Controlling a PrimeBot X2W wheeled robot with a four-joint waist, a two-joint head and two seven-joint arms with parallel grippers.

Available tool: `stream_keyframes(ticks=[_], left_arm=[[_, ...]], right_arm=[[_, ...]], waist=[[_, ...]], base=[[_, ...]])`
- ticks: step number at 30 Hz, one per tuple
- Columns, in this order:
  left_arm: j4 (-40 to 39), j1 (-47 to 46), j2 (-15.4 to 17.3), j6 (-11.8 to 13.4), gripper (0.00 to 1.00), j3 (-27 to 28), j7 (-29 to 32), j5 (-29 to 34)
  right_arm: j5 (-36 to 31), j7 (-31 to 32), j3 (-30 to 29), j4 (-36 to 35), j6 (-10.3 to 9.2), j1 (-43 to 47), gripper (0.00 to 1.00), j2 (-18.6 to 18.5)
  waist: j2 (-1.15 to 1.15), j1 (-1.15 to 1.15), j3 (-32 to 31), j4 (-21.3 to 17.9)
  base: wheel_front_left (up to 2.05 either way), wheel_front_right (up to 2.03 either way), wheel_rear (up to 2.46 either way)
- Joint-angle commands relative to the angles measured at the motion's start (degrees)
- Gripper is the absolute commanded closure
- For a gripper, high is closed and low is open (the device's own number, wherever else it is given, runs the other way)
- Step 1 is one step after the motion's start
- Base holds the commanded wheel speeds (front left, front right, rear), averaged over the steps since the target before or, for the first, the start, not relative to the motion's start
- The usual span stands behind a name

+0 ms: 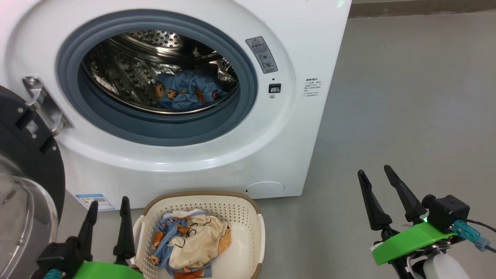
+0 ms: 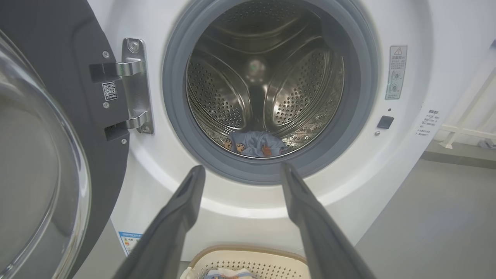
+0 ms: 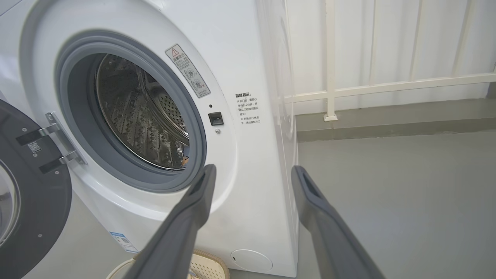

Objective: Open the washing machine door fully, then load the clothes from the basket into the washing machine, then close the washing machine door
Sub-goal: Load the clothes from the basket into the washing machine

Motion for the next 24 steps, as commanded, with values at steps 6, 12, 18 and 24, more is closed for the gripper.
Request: stream_keyframes(ticks=[6, 12, 18, 24], left_arm=[[1.9, -1.1, 0.5, -0.3, 0.00, 2.2, -0.4, 0.5], [4.1, -2.3, 0.5, -0.5, 0.00, 2.3, -0.4, 0.5], [6.1, -4.1, 1.3, -0.8, 0.00, 2.2, -0.4, 0.3], [8.8, -6.9, 2.2, -1.1, 0.00, 1.4, -0.4, 0.0]], right_arm=[[-0.6, -0.3, 1.7, -1.3, 0.09, -1.3, 0.00, 0.1], [-0.7, -0.3, 2.0, -1.2, 0.09, -1.9, 0.00, 0.3], [-1.1, -0.3, 1.9, -1.3, 0.09, -2.8, 0.00, 0.9], [-1.6, -0.3, 2.1, -1.6, 0.09, -4.0, 0.00, 2.1]], waist=[[0.00, 0.00, 1.2, -0.6], [0.00, 0.00, 3.0, -1.6], [0.00, 0.00, 5.4, -2.5], [0.00, 0.00, 8.8, -3.4]], base=[[0.00, 0.00, 0.00], [0.00, 0.00, 0.00], [0.00, 0.00, 0.00], [0.00, 0.00, 0.00]])
